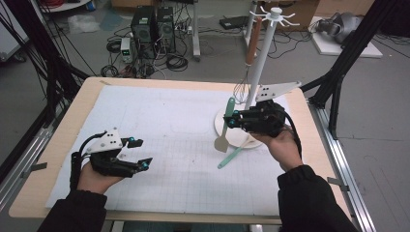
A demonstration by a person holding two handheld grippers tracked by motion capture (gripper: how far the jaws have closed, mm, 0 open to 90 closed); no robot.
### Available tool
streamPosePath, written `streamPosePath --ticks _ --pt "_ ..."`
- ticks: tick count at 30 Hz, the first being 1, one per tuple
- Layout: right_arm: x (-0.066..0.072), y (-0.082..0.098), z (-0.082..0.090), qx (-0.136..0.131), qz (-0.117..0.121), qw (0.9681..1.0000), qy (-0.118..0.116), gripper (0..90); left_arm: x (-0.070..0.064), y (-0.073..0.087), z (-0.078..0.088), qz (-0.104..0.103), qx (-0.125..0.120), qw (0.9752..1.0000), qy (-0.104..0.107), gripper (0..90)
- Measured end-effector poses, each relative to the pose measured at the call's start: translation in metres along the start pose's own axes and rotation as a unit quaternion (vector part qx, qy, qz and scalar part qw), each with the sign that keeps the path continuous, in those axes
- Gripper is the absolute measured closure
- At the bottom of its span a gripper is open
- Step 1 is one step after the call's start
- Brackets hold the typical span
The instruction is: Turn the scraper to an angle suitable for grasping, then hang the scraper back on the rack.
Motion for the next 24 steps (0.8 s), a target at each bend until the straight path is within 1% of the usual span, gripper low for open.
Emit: streamPosePath --ticks 7,13,14,15,17,19,20,21,22,24 --pt "-0.004 -0.008 0.012 -0.005 0.004 0.9999 0.010 82.8 0.000 0.002 -0.001 -0.005 0.006 1.0000 -0.002 29.8" --pt "-0.008 -0.012 0.024 -0.012 0.005 0.9997 0.021 82.9 0.001 0.003 -0.001 -0.002 0.007 1.0000 -0.004 29.5" --pt "-0.008 -0.013 0.025 -0.010 0.002 0.9997 0.023 82.9 0.001 0.003 -0.002 -0.001 0.006 1.0000 -0.003 29.4" --pt "-0.009 -0.013 0.027 -0.010 0.002 0.9997 0.024 82.9 0.001 0.003 -0.002 -0.005 0.008 1.0000 -0.002 29.4" --pt "-0.010 -0.014 0.030 -0.009 0.005 0.9996 0.026 82.9 0.001 0.003 -0.002 -0.002 0.005 1.0000 -0.004 29.3" --pt "-0.012 -0.017 0.033 -0.013 0.007 0.9994 0.032 82.9 0.002 0.004 -0.002 -0.003 0.006 1.0000 -0.004 29.3" --pt "-0.013 -0.018 0.035 -0.013 0.004 0.9994 0.031 82.9 0.002 0.004 -0.002 -0.003 0.006 1.0000 -0.004 29.3" --pt "-0.014 -0.019 0.037 -0.013 0.008 0.9994 0.032 82.9 0.002 0.004 -0.002 -0.001 0.006 1.0000 -0.005 29.2" --pt "-0.014 -0.021 0.039 -0.012 0.003 0.9994 0.034 82.9 0.002 0.005 -0.002 -0.001 0.006 1.0000 -0.005 29.2" --pt "-0.016 -0.024 0.042 -0.013 0.006 0.9992 0.038 82.9 0.002 0.005 -0.002 0.000 0.006 1.0000 -0.007 28.8"
Point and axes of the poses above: each handheld gripper's, and its own axes: z roughly backward along the jaws, y roughly out of its underside, x roughly to its left, the point moved 5 cm from there along -z, roughly forward along the jaws, and after that the axes turned 6 degrees about x, right-handed, at the moved point
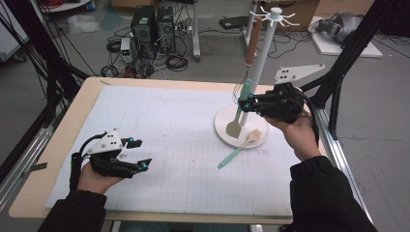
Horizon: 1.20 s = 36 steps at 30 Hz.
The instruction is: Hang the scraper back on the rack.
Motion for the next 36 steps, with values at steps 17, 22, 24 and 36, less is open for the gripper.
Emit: streamPosePath --ticks 17,22,24,36 --pt "-0.018 -0.019 0.024 -0.002 -0.007 0.9998 0.021 82.9 0.000 -0.001 -0.002 0.000 0.001 1.0000 -0.002 27.6" --pt "-0.025 -0.026 0.027 -0.006 -0.012 0.9996 0.025 82.8 0.001 -0.001 -0.003 0.000 0.003 1.0000 -0.001 26.9" --pt "-0.028 -0.029 0.028 -0.006 -0.013 0.9995 0.027 82.9 0.001 -0.001 -0.003 -0.002 0.003 1.0000 -0.003 26.8" --pt "-0.046 -0.041 0.038 -0.013 -0.022 0.9988 0.040 82.9 0.001 0.003 -0.006 -0.005 0.009 0.9999 -0.003 25.7"
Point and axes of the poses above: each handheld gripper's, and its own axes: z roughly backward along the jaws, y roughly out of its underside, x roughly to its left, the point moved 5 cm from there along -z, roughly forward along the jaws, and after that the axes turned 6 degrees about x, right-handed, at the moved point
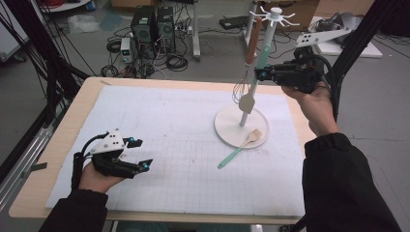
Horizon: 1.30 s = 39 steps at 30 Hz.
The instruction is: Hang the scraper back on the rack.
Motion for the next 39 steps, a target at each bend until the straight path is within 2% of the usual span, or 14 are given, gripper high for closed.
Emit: streamPosePath --ticks 10,20,31,39 --pt "-0.012 -0.017 0.003 0.008 -0.013 0.9998 0.011 82.9 0.001 -0.001 0.004 0.003 -0.009 1.0000 -0.001 25.7" --pt "-0.019 -0.030 0.007 0.011 -0.019 0.9996 0.018 82.8 0.001 0.000 0.003 0.002 -0.005 1.0000 -0.002 25.5" --pt "-0.026 -0.027 0.009 0.012 -0.035 0.9990 0.025 82.8 -0.001 0.000 0.003 0.000 -0.006 1.0000 -0.002 25.6" --pt "-0.028 -0.029 0.007 0.015 -0.035 0.9990 0.024 82.8 0.000 0.001 0.004 -0.001 -0.007 1.0000 -0.001 25.6"
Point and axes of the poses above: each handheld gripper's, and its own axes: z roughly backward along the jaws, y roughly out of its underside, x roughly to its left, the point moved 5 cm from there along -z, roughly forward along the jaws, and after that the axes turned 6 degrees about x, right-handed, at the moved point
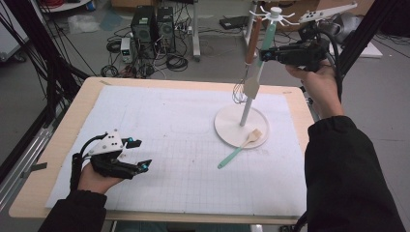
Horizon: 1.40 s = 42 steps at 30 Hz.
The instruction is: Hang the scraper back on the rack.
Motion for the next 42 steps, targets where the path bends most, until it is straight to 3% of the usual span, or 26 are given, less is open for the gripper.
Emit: streamPosePath --ticks 20,36,42 --pt "-0.007 0.004 -0.001 -0.004 -0.012 0.9998 0.014 81.7 -0.002 0.001 -0.001 -0.003 0.006 1.0000 0.001 25.5" --pt "-0.006 0.020 0.010 -0.030 -0.018 0.9991 0.026 60.5 -0.001 0.001 0.000 -0.005 0.007 1.0000 -0.002 25.4" --pt "0.001 0.025 0.012 -0.024 -0.016 0.9994 0.021 52.2 -0.001 0.001 0.000 -0.003 0.006 1.0000 -0.002 25.3"
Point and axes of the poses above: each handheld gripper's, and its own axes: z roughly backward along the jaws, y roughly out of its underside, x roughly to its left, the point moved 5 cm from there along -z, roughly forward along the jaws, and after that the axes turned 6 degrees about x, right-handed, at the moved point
